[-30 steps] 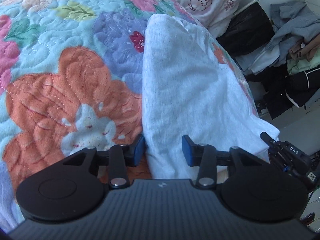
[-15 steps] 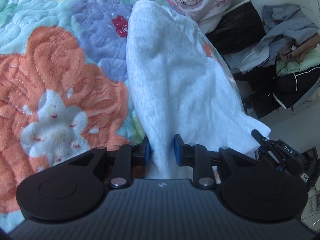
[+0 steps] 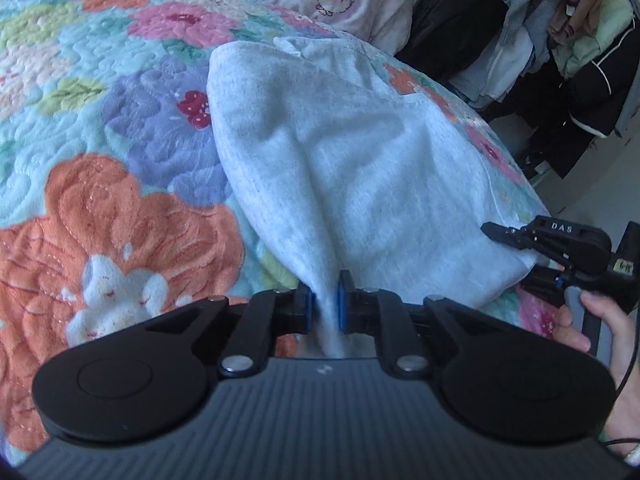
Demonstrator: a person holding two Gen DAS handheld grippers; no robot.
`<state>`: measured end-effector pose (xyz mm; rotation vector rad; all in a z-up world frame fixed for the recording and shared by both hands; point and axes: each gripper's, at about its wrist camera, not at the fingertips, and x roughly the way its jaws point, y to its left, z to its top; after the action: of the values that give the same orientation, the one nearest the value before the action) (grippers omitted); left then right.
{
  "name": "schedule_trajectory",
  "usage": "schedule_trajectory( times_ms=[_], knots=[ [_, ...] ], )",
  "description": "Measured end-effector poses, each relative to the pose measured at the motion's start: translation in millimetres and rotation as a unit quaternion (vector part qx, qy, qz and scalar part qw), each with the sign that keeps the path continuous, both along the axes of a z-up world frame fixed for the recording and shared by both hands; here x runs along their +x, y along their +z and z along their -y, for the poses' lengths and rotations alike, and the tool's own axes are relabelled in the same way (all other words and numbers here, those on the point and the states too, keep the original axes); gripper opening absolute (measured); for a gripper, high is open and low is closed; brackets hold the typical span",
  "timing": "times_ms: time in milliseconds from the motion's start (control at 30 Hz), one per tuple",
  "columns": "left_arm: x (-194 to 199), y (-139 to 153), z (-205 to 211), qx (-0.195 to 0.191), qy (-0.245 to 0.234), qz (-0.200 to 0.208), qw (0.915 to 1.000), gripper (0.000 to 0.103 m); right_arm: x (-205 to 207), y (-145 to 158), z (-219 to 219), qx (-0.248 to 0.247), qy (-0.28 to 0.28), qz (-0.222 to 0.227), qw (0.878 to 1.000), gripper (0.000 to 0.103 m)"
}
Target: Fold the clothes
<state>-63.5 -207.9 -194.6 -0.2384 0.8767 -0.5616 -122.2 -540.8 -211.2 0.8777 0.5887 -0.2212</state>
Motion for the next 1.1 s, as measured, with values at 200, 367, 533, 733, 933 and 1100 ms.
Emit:
schedule_trajectory(
  times_ms=[200, 367, 533, 733, 933, 1100],
  knots=[
    [-11, 26, -27, -0.017, 0.025, 0.023, 0.9993, 0.01, -20, 30, -24, -0.063, 0.046, 0.027, 0.997, 0.011],
    [-27, 50, -72, -0.059, 0.06, 0.008, 0.9964, 0.01, -53, 44, -49, -0.063, 0.087, 0.032, 0.994, 0.011],
    [-45, 25, -90, -0.063, 0.065, -0.055, 0.9944, 0.012, -70, 36, -63, -0.052, 0.124, 0.006, 0.991, 0.011],
    [-26, -11, -97, -0.085, 0.058, -0.129, 0.9863, 0.027, -73, 7, -61, 0.0, 0.075, -0.025, 0.997, 0.014],
    [-33, -5, -82, -0.052, 0.027, -0.1, 0.9933, 0.046, -81, 10, -73, -0.047, 0.104, -0.019, 0.993, 0.021],
    [-51, 24, -74, -0.006, 0.024, -0.03, 0.9992, 0.01, -89, 30, -79, -0.084, 0.121, 0.012, 0.989, 0.013]
  ],
)
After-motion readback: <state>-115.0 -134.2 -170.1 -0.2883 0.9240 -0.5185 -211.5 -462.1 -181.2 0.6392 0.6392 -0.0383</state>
